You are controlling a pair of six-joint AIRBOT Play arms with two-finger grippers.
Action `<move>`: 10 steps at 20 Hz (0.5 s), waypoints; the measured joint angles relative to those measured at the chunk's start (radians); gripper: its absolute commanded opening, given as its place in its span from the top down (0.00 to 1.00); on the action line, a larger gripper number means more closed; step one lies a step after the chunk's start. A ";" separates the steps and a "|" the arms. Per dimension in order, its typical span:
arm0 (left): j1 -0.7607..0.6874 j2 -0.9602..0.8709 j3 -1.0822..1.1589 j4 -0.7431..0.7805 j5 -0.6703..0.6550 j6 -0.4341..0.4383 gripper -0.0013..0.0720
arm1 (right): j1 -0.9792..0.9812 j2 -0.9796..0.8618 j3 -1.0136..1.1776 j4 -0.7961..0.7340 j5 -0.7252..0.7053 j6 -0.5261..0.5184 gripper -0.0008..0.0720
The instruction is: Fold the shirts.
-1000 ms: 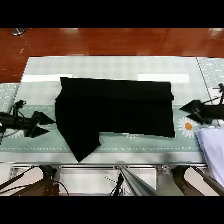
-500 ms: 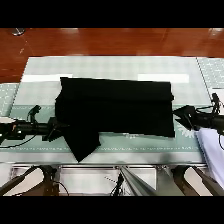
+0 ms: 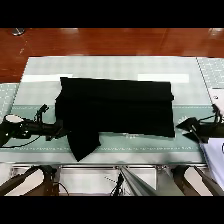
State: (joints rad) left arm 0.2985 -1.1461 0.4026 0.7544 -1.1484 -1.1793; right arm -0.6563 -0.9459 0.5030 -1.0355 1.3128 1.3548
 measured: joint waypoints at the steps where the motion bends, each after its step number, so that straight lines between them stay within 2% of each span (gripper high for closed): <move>1: -0.001 0.000 0.001 -0.007 0.000 0.001 0.95 | 0.013 -0.005 -0.020 -0.016 0.000 0.010 0.14; 4: -0.004 0.000 0.003 -0.014 -0.002 0.002 0.95 | 0.065 -0.034 -0.053 -0.025 -0.037 0.027 0.14; 7: -0.005 0.000 0.004 -0.019 -0.003 0.002 0.95 | 0.120 -0.072 -0.063 0.045 -0.121 0.030 0.16; 8: -0.005 0.000 0.004 -0.020 -0.003 0.002 0.95 | 0.143 -0.088 -0.061 0.069 -0.143 0.029 0.30; 9: -0.005 0.000 0.004 -0.021 -0.003 0.002 0.95 | 0.171 -0.108 -0.056 0.085 -0.167 0.027 0.51; 10: -0.005 0.000 0.005 -0.021 -0.004 0.002 0.95 | 0.196 -0.128 -0.049 0.096 -0.192 0.026 0.84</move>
State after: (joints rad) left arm 0.2932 -1.1461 0.4080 0.7334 -1.1522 -1.1778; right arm -0.4599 -1.0737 0.4541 -0.9398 1.1206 1.3811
